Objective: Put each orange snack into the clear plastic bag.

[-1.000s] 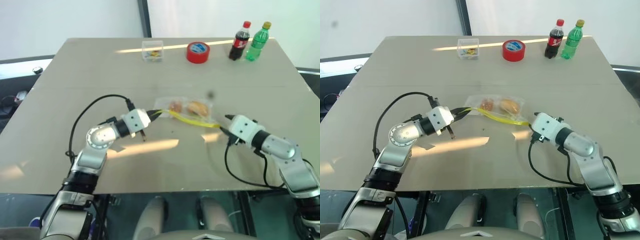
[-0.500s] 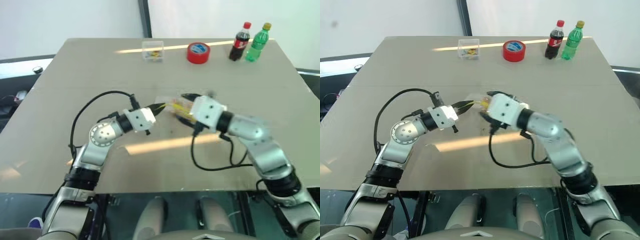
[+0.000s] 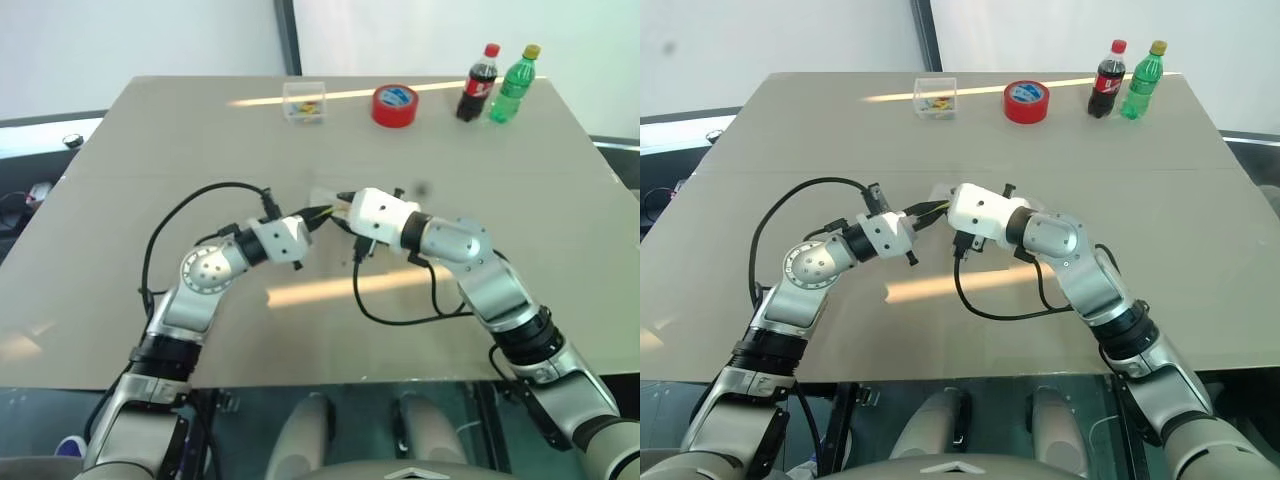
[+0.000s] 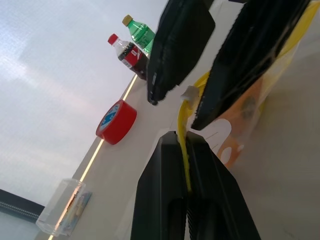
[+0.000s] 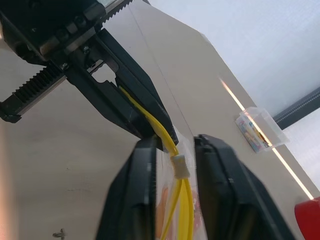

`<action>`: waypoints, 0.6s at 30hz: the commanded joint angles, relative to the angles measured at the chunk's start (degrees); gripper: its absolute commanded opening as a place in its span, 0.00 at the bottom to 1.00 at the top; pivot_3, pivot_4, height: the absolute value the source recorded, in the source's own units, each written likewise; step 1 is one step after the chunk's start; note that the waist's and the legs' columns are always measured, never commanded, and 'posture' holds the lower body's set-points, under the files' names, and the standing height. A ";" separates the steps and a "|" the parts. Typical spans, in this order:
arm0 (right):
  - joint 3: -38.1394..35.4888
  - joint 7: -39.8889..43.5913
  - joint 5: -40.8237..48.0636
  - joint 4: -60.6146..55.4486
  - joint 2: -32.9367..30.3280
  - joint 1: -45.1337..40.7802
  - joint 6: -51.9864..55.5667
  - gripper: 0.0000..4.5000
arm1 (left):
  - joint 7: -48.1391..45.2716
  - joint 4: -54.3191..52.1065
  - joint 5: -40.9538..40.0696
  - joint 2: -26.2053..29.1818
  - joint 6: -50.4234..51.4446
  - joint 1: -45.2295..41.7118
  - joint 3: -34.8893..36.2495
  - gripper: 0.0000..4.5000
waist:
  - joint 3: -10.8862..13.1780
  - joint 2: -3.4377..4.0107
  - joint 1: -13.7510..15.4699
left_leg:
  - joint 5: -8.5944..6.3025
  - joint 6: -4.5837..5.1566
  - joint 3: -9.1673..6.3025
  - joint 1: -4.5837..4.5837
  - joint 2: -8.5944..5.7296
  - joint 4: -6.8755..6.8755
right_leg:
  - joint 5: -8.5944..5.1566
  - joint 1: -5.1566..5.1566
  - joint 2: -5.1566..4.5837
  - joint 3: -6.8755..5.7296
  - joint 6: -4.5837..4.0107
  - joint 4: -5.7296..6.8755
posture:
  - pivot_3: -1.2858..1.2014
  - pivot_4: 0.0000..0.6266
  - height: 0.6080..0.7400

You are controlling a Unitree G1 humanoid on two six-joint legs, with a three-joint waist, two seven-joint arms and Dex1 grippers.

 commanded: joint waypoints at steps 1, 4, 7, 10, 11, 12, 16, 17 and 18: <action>-1.06 0.28 -0.39 -0.81 -0.12 -1.54 -1.62 0.29 | 0.75 -2.49 -0.21 0.57 -0.70 0.14 0.79 0.00 | 0.00 0.00 -0.01 | 0.00 0.00 0.00 0.00 0.00 0.00 | 0.00 0.00 0.00 0.00 0.00 0.00 | 0.52 0.24 1.00; -1.10 0.40 -0.61 -0.81 -0.16 -1.51 -1.71 0.29 | 0.80 -2.70 -0.26 0.63 -0.77 0.36 0.86 0.00 | 0.00 0.00 -0.02 | 0.00 0.00 0.00 0.00 0.00 0.00 | 0.00 0.00 0.00 0.00 0.00 0.00 | 0.52 0.24 1.00; -1.19 0.53 -0.62 -0.94 -0.12 -1.35 -1.54 0.29 | 0.85 -2.86 -0.24 0.73 -0.94 0.67 0.95 0.00 | 0.00 0.00 -0.02 | 0.00 0.00 0.00 0.00 0.00 0.00 | 0.00 0.00 0.00 0.00 0.00 0.01 | 0.52 0.24 1.00; -1.41 0.74 -0.57 -0.70 -0.40 -1.15 -1.72 0.29 | 0.92 -2.94 -0.28 0.76 -0.95 0.90 1.01 0.00 | 0.00 0.00 -0.02 | 0.00 0.00 0.00 0.00 0.00 0.00 | 0.00 0.00 0.00 0.00 0.00 0.01 | 0.52 0.24 1.00; -1.49 0.80 -0.56 -0.63 -0.49 -1.11 -1.81 0.29 | 0.95 -2.93 -0.29 0.74 -0.94 0.95 1.02 0.00 | 0.00 0.00 -0.02 | 0.00 0.00 0.00 0.00 0.00 0.00 | 0.00 0.00 0.00 0.00 0.00 0.01 | 0.52 0.24 1.00; -1.56 0.86 -0.55 -0.66 -0.56 -1.05 -1.81 0.29 | 0.96 -3.01 -0.32 0.73 -0.95 1.09 1.03 0.00 | 0.00 0.00 -0.02 | 0.00 0.00 0.00 0.00 0.00 0.00 | 0.00 0.00 0.00 0.00 0.00 0.01 | 0.52 0.24 1.00; -1.84 0.98 -0.48 -0.46 -0.73 -1.15 -1.85 0.29 | 0.97 -3.04 -0.40 0.72 -0.98 1.23 0.98 0.00 | 0.00 0.00 -0.01 | 0.00 0.00 0.00 0.00 0.00 0.00 | 0.00 0.00 0.00 0.00 0.00 0.01 | 0.52 0.24 1.00; -1.88 1.02 -0.43 -0.40 -0.75 -1.19 -1.87 0.29 | 0.96 -2.92 -0.37 0.74 -1.03 1.17 0.96 0.00 | 0.00 0.00 -0.01 | 0.00 0.00 0.00 0.00 0.00 0.00 | 0.00 0.00 0.00 0.00 0.00 0.01 | 0.52 0.24 1.00; -1.91 1.05 -0.39 -0.34 -0.76 -1.23 -1.89 0.29 | 0.94 -2.82 -0.37 0.75 -1.06 1.11 0.96 0.00 | 0.00 0.00 -0.01 | 0.00 0.00 0.00 0.00 0.00 0.00 | 0.00 0.00 0.00 0.00 0.00 0.01 | 0.52 0.24 1.00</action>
